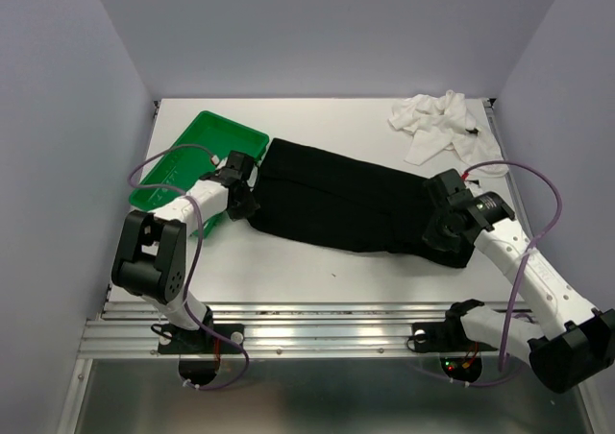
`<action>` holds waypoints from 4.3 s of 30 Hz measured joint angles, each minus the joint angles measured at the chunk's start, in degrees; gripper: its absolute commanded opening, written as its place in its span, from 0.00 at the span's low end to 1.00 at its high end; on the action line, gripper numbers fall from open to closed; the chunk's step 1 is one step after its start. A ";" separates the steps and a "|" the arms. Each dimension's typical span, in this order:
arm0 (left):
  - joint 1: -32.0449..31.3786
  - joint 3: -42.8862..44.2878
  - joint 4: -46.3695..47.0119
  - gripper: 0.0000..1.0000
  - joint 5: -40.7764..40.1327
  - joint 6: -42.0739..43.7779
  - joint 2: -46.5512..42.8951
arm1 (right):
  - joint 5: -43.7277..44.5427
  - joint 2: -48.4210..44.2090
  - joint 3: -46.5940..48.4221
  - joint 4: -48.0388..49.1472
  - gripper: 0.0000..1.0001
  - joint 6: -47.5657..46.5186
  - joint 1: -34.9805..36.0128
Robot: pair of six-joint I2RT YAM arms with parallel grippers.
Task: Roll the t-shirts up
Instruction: Fold the T-shirt at the center of the board.
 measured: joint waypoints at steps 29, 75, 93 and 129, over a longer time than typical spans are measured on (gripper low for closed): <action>0.33 27.82 -5.29 0.00 3.02 2.84 15.89 | 15.85 19.50 14.93 6.60 0.01 -9.29 -3.58; -7.43 30.49 -8.22 0.39 11.28 12.83 17.20 | 2.86 21.59 2.19 20.70 0.41 -14.23 -13.53; -6.82 48.74 -9.92 0.36 9.57 13.62 34.58 | 1.99 33.31 7.56 23.63 0.47 -17.00 -22.97; -6.47 33.79 -7.91 0.36 7.30 13.51 17.42 | -4.09 34.45 7.43 34.73 0.47 -24.87 -27.69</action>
